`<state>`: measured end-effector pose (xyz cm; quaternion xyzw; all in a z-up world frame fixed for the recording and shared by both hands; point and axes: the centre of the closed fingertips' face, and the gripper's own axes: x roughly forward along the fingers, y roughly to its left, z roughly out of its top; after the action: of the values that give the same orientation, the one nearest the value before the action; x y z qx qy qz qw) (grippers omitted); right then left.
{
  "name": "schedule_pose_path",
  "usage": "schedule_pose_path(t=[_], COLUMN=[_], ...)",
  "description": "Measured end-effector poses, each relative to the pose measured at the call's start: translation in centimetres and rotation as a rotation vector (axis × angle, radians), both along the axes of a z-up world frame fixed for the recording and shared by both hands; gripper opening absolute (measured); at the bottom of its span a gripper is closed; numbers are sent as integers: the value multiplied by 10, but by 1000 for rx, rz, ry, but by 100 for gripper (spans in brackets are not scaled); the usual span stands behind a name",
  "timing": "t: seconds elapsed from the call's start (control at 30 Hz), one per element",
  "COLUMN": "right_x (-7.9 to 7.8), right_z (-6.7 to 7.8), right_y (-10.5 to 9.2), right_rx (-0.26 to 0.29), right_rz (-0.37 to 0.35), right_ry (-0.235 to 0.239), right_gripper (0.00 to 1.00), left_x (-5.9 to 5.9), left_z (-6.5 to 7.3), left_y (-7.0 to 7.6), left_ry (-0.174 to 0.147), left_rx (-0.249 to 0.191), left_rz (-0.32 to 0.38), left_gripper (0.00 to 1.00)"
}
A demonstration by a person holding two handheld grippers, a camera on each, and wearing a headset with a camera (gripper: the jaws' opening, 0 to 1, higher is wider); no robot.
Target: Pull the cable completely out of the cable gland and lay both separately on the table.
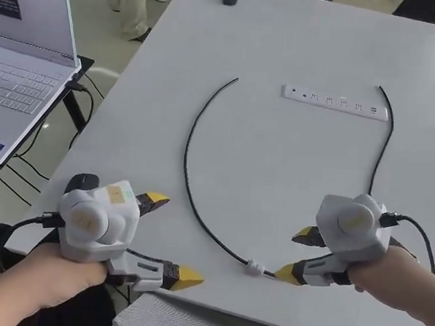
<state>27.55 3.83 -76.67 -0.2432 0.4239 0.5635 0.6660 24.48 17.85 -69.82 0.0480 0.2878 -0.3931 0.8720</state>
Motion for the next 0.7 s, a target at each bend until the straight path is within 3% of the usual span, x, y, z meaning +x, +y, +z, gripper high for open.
schedule_pose_path(t=[0.37, 0.7], right_x=[-9, -12], right_z=[-29, -49], right_y=[10, 19], right_rx=[-60, -76], right_rz=[72, 80], right_ry=[15, 59], right_gripper=[35, 28], left_x=[2, 1], left_z=[0, -1], left_y=[-3, 0], left_ry=[1, 6], left_rx=[-8, 1], left_rz=[-12, -13], left_gripper=[88, 87])
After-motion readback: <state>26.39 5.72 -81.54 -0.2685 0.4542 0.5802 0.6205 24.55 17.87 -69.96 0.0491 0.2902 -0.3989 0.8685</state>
